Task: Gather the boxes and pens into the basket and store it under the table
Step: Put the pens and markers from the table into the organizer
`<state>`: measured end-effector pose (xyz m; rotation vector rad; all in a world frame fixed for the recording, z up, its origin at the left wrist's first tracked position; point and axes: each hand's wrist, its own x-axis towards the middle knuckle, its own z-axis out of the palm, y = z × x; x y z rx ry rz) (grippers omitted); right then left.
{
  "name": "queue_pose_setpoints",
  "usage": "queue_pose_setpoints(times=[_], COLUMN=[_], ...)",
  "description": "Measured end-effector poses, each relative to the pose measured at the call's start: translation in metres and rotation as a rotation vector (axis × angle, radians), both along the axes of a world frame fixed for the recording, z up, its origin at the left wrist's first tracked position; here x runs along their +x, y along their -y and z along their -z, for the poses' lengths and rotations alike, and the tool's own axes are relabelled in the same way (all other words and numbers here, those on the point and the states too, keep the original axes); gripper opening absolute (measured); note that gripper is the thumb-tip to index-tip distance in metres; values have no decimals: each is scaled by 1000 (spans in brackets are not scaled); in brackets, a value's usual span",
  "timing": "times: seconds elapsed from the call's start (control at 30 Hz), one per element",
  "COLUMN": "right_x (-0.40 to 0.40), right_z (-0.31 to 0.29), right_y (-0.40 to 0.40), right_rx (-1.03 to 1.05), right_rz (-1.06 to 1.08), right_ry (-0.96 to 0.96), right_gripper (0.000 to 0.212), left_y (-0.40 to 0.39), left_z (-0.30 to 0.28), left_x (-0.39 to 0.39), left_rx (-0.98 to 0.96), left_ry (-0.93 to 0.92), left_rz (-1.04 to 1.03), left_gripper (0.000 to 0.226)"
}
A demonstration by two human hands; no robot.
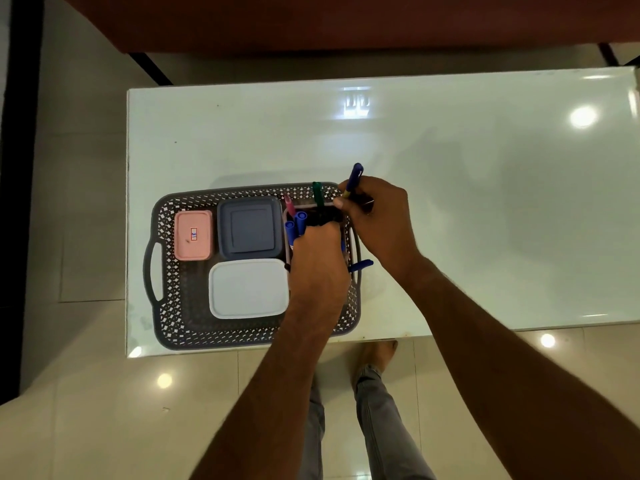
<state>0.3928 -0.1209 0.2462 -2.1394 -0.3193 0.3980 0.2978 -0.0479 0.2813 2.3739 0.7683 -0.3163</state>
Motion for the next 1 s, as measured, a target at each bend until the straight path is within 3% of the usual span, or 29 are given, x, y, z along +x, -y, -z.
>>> queue_pose_setpoints(times=[0.2, 0.4, 0.53, 0.77, 1.0], right_x=[2, 1, 0, -4, -13], right_z=[13, 19, 19, 14, 12], right_y=[-2, -3, -3, 0, 15], right_rx=[-152, -231, -198, -87, 117], right_rz=[-72, -118, -109, -37, 180], right_ry=[18, 70, 73, 31, -81], right_gripper=[13, 9, 6, 28, 20], left_y=[-5, -6, -6, -7, -12], left_z=[4, 2, 2, 4, -2], left_x=[8, 2, 1, -7, -17], left_rx=[-145, -34, -29, -69, -177], left_ry=[-97, -107, -80, 23, 190], left_rz=[-60, 28, 19, -52, -105], left_gripper=[18, 24, 24, 21, 15])
